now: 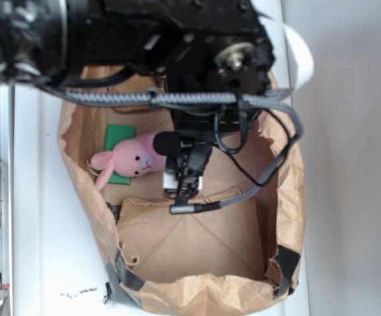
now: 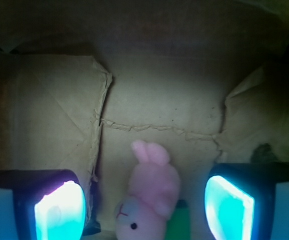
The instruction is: Grab the pink bunny.
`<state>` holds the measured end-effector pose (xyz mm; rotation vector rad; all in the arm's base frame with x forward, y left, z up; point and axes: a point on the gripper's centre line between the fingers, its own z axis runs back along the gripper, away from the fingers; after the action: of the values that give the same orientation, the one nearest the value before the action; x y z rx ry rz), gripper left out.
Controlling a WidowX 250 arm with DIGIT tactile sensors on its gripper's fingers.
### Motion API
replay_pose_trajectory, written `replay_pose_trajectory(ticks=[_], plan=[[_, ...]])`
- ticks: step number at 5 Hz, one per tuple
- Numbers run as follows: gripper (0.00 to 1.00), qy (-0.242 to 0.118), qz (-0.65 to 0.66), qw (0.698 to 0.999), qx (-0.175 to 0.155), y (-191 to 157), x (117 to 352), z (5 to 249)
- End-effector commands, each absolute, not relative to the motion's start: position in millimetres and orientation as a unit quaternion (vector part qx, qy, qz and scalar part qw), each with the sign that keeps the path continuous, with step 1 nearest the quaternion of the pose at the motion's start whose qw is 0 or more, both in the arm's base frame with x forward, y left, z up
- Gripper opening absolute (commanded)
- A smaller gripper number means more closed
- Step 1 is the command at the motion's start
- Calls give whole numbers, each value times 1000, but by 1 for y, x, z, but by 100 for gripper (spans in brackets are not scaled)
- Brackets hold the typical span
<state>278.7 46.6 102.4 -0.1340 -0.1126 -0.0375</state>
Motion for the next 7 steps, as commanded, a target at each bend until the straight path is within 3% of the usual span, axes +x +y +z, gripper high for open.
replay_pose_trajectory(ticks=[1, 4, 5, 7], plan=[[100, -89, -13, 994, -60, 58, 280, 96], [100, -110, -36, 993, -10, 50, 268, 64], [100, -112, -33, 993, -11, 48, 270, 51], [100, -101, -42, 994, 14, 33, 262, 34]])
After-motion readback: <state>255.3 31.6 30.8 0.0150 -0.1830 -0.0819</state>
